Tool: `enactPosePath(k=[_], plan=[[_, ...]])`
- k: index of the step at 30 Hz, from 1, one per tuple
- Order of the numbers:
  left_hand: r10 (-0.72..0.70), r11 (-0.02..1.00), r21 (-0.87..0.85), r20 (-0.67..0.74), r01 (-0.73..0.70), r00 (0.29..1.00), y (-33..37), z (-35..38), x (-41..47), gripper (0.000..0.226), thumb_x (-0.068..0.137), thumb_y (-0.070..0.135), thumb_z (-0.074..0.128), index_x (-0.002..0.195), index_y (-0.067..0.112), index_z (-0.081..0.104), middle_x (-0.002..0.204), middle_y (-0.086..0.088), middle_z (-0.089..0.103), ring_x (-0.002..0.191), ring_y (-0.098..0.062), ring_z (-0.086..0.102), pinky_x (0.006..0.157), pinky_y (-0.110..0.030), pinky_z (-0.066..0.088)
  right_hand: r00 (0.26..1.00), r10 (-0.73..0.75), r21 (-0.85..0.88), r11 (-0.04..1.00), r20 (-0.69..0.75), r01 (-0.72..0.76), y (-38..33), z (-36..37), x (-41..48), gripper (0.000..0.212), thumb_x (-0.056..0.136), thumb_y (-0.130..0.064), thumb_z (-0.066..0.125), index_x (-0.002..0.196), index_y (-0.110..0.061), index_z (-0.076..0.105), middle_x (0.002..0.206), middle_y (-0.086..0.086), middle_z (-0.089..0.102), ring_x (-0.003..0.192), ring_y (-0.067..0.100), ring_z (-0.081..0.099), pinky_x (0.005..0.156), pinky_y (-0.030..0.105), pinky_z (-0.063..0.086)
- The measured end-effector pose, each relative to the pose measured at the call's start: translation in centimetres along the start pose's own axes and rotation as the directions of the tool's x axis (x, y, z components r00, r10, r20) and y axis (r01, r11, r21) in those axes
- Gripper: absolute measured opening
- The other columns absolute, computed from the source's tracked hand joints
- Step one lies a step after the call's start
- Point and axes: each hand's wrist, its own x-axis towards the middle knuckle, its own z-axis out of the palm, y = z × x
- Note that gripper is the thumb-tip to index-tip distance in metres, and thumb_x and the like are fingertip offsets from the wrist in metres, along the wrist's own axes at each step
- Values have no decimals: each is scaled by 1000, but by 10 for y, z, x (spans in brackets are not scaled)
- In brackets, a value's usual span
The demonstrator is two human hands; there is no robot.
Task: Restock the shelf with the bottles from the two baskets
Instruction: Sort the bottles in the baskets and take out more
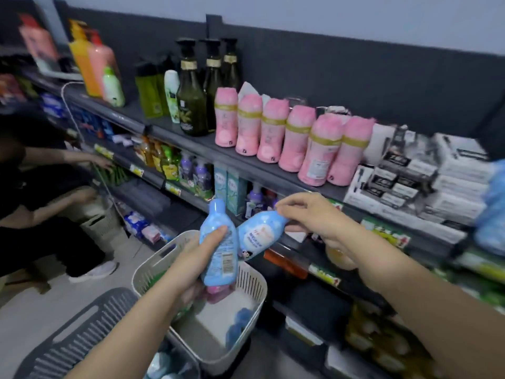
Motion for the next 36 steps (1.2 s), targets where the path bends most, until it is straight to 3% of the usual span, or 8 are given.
enactPosePath(k=[4, 8, 10, 15, 22, 26, 30, 36], plan=[[56, 998, 26, 99, -59, 994, 19, 51, 1, 53, 75, 42, 71, 117, 11, 59, 95, -15, 72, 80, -26, 68, 74, -40, 54, 972, -162, -150, 979, -173, 136, -21, -43, -51, 28, 79, -1, 70, 98, -20, 63, 110, 7, 62, 91, 15, 59, 71, 26, 57], [127, 988, 48, 266, -145, 955, 42, 118, -7, 37, 82, 40, 64, 110, 16, 61, 87, -8, 73, 73, -18, 70, 57, -30, 55, 885, -296, -264, 942, -359, 208, -46, -94, -107, 33, 77, -2, 71, 86, -32, 63, 102, 0, 63, 95, 20, 59, 94, 41, 50], [177, 977, 59, 324, -207, 929, 57, 153, -13, 47, 74, 47, 71, 108, 15, 62, 89, -10, 73, 74, -20, 71, 55, -31, 55, 834, -329, -276, 935, -444, 222, -59, -122, -135, 35, 77, 0, 70, 85, -34, 64, 97, -3, 64, 88, 20, 61, 91, 48, 52], [280, 956, -31, 387, -291, 878, 91, 234, -18, 39, 71, 36, 72, 102, 12, 64, 85, -8, 71, 77, -22, 69, 59, -35, 57, 712, -375, -256, 927, -593, 275, -91, -200, -201, 25, 83, 6, 63, 98, -14, 65, 96, 6, 62, 68, 7, 57, 65, 21, 58], [346, 937, -121, 423, -326, 837, 116, 371, 8, 44, 80, 21, 71, 119, 9, 56, 93, -5, 71, 83, -18, 70, 68, -39, 57, 548, -431, -315, 901, -716, 297, -105, -328, -236, 24, 84, 4, 62, 98, -16, 63, 101, 6, 62, 81, 13, 60, 68, 22, 59], [372, 926, -107, 422, -362, 826, 115, 452, 35, 16, 88, 30, 63, 98, 20, 56, 87, -3, 64, 82, -20, 63, 74, -36, 56, 524, -462, -406, 885, -715, 227, -96, -407, -231, 24, 83, 0, 64, 97, -20, 64, 103, 4, 63, 78, 11, 60, 65, 19, 58], [260, 965, -113, 345, -235, 902, 116, 515, 63, 47, 88, 64, 44, 101, 22, 59, 88, 3, 69, 77, -13, 69, 71, -36, 55, 501, -524, -556, 825, -689, 98, -91, -467, -219, 23, 82, -6, 66, 99, -21, 65, 98, -2, 62, 71, 8, 58, 68, 15, 55], [231, 972, -31, 279, -231, 932, 108, 569, 108, 47, 95, 53, 42, 119, 14, 51, 108, -5, 65, 97, -20, 65, 87, -42, 51, 577, -530, -690, 719, -621, -83, -70, -524, -181, 26, 82, -13, 65, 108, -16, 65, 102, -3, 61, 85, 13, 53, 77, 24, 41]])
